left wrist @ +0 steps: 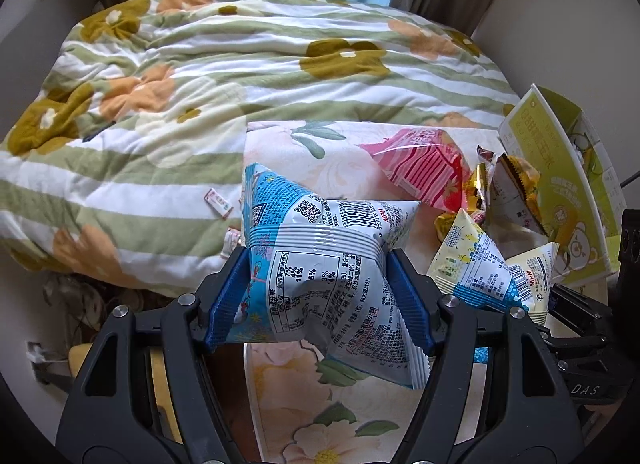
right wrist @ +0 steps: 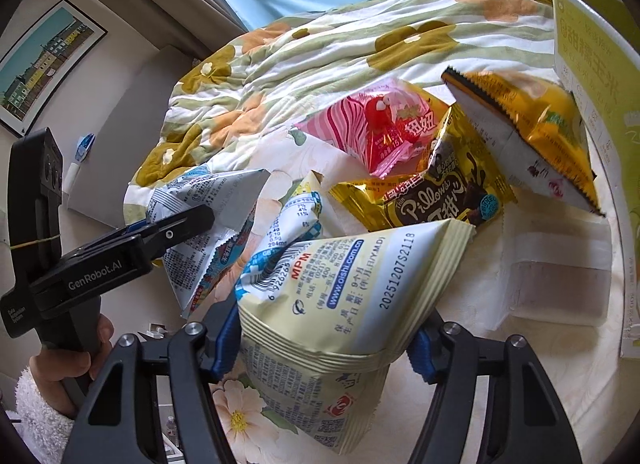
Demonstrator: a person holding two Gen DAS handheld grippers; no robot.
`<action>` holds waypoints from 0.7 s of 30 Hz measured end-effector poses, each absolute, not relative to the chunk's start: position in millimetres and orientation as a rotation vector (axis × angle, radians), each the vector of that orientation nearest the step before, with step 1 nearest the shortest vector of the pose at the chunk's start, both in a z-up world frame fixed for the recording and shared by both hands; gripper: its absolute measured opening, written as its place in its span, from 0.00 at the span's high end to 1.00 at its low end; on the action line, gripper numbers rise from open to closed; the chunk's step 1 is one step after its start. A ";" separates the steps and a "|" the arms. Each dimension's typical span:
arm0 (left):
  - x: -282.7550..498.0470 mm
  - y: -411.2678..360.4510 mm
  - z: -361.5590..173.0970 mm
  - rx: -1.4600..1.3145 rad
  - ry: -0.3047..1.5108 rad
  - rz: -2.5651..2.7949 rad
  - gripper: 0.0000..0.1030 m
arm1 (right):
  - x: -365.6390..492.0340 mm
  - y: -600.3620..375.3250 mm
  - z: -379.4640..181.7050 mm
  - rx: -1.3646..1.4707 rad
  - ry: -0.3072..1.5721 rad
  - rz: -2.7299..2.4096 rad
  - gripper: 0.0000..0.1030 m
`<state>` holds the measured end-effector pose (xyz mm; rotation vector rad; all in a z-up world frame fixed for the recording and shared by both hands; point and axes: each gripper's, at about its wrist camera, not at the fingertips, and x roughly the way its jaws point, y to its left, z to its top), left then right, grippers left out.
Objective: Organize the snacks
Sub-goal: 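Grasp the blue-white printed bag with the left tool while the right tool grasps the cream printed bag, then carry both printed bags over the box and open both tools to drop them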
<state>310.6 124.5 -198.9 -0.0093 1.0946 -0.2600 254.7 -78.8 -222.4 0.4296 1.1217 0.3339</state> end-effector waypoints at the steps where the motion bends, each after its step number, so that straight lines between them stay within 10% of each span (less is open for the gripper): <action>1: 306.6 122.8 -190.5 -0.007 1.082 -0.263 0.36 | 251.2 -79.9 -215.9 0.428 1.111 0.332 0.39; 21: 271.7 -2.5 -49.2 0.048 0.808 -0.439 0.36 | 196.2 -201.6 -82.2 0.421 0.825 0.154 0.39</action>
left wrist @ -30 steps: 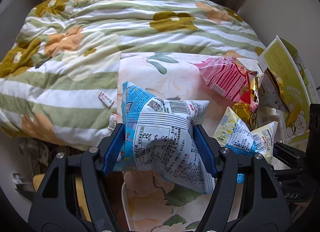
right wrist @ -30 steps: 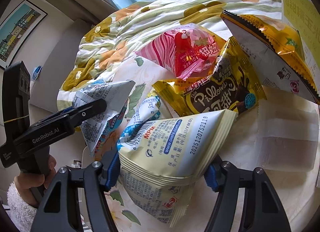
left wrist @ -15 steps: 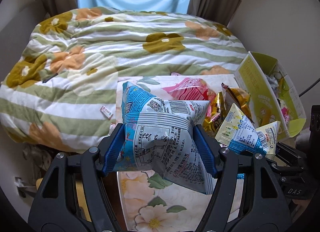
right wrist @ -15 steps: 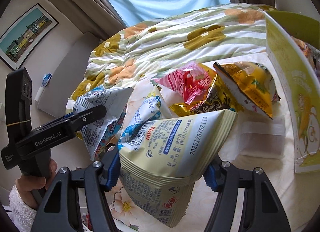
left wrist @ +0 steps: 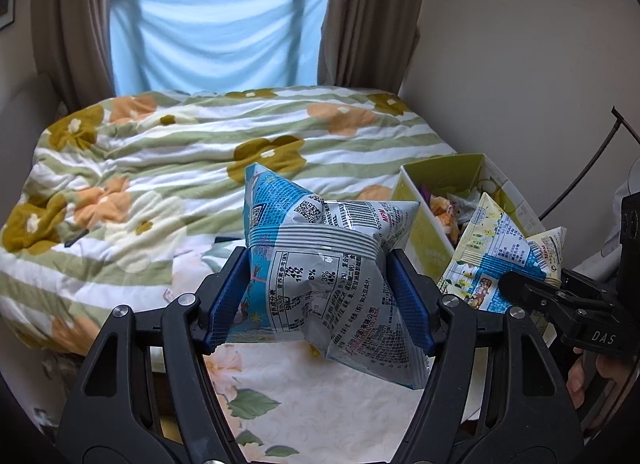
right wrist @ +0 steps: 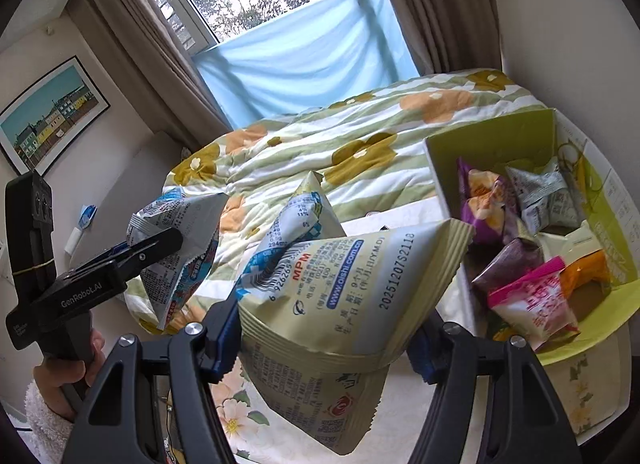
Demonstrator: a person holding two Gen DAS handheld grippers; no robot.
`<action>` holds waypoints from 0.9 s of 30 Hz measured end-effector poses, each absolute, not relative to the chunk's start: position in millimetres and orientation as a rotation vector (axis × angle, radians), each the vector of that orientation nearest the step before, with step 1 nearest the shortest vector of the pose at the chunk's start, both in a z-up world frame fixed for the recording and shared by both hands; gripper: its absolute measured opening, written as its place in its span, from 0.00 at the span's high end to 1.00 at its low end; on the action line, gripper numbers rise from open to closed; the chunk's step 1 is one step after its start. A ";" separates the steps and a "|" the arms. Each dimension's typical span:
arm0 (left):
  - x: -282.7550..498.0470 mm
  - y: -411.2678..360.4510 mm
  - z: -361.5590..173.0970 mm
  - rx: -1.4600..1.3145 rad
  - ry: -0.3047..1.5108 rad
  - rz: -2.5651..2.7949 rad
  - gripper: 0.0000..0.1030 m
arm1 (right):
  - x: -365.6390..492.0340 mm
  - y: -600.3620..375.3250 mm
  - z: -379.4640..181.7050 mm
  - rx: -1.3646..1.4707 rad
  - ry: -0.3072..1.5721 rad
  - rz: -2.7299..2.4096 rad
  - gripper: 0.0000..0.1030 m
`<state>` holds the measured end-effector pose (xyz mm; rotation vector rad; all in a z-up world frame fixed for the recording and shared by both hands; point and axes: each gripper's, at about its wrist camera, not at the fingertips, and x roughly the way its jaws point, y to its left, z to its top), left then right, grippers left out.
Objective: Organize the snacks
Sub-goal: 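Carry both printed bags over the box and open both tools to drop them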
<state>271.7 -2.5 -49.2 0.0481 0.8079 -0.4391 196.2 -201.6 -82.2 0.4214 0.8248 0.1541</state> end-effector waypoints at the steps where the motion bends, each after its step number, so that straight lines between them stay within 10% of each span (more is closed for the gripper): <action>1: 272.5 -16.3 -46.4 0.049 0.800 -0.444 0.36 | 196.3 -213.3 -79.0 0.420 0.810 0.149 0.39; 22: 333.7 -318.3 -98.3 0.030 0.928 -0.490 0.35 | 227.9 -465.9 -85.0 0.396 0.873 0.102 0.39; 27: 351.3 -343.6 -108.0 0.059 0.921 -0.448 0.08 | 232.6 -482.3 -101.7 0.428 0.906 0.135 0.39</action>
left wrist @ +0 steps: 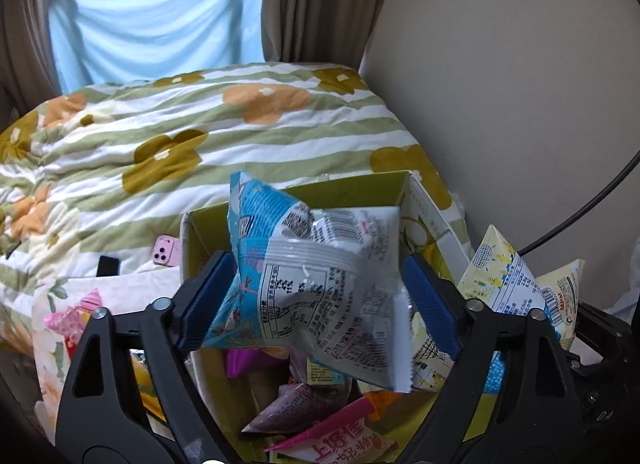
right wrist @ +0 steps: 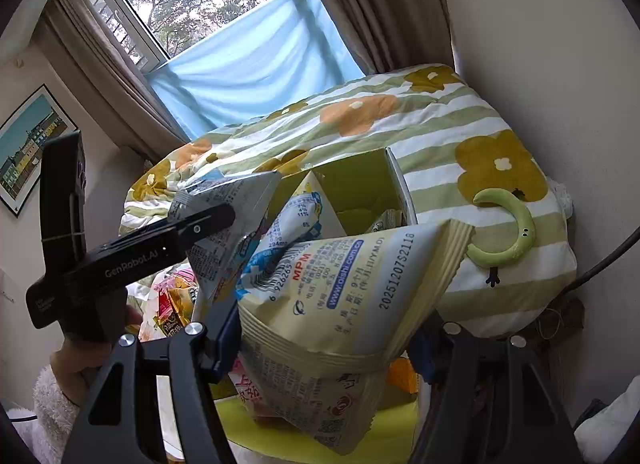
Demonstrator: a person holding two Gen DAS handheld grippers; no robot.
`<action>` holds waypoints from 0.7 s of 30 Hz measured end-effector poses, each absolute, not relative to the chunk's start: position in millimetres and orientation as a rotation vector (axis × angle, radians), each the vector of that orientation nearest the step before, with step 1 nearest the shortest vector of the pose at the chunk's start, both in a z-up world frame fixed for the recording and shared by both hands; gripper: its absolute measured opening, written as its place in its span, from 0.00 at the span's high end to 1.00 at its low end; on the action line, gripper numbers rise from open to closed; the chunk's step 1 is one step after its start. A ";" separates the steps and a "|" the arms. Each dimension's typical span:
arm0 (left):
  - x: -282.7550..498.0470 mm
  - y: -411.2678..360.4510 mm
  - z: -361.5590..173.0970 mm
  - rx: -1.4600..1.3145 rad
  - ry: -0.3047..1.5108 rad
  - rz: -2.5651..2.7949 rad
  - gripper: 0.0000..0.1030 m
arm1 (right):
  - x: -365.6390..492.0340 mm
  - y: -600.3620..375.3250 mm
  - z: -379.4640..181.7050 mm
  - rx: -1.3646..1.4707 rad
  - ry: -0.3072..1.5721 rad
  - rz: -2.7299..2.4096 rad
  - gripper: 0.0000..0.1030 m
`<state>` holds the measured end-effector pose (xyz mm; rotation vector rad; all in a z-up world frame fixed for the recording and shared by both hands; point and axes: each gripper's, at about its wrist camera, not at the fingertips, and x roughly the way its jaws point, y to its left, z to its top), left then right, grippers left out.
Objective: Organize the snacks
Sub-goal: 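Carry both printed bags over the box and open both tools to drop them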
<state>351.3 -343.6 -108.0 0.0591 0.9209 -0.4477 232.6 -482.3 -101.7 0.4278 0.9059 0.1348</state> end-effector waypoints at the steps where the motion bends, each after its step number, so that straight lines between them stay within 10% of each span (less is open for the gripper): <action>1: 352.6 -345.5 -108.2 0.066 0.917 -0.434 0.02 | 233.4 -483.7 -104.7 0.432 0.911 0.141 0.39; 21: 286.4 -233.4 -110.3 -0.052 0.989 -0.332 0.02 | 247.4 -467.5 -105.7 0.413 0.948 0.103 0.37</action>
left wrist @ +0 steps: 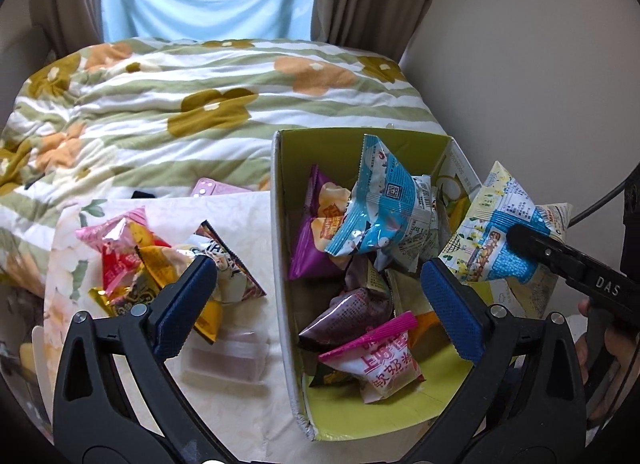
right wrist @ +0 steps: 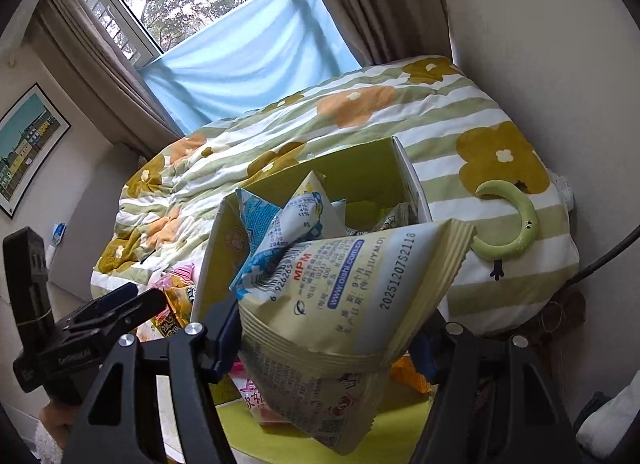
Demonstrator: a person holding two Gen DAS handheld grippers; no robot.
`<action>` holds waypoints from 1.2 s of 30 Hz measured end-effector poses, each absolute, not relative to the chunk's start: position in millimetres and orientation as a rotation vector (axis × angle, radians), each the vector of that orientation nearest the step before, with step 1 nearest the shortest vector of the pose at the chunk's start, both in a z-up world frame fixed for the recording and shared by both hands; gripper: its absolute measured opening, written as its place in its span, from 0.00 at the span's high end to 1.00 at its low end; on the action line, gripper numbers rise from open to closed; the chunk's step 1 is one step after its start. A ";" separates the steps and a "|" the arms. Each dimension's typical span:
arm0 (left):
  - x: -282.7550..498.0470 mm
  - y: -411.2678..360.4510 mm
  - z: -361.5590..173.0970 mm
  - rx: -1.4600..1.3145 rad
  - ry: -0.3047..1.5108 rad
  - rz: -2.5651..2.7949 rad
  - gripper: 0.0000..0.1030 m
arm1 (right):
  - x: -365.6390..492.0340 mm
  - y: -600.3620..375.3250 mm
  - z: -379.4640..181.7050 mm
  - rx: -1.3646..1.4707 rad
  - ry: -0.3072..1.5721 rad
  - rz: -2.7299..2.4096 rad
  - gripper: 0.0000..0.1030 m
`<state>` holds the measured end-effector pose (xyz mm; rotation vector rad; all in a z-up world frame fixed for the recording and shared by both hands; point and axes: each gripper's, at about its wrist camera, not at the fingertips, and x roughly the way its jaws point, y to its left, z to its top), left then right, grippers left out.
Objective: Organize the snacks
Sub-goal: 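Carry both printed bags over the box and open both tools to drop them, then move both tools back toward the yellow bags and clear pack on the table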
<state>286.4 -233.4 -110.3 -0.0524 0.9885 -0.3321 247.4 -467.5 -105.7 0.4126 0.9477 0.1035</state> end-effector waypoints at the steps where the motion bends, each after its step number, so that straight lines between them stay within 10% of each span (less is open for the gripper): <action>1: 283.9 -230.5 -108.7 -0.047 0.982 -0.329 0.02 | 251.6 -465.2 -107.4 0.404 0.963 0.104 0.37; 6: 275.7 -220.4 -103.5 -0.032 0.962 -0.299 0.02 | 259.9 -455.6 -119.1 0.413 0.959 0.063 0.28; 9: 273.4 -217.1 -104.5 -0.036 0.969 -0.295 0.02 | 261.2 -454.2 -128.3 0.417 0.966 0.037 0.06; 36: 205.3 -159.6 -67.9 -0.055 0.864 -0.102 0.02 | 218.8 -415.7 -66.3 0.193 0.811 0.216 0.05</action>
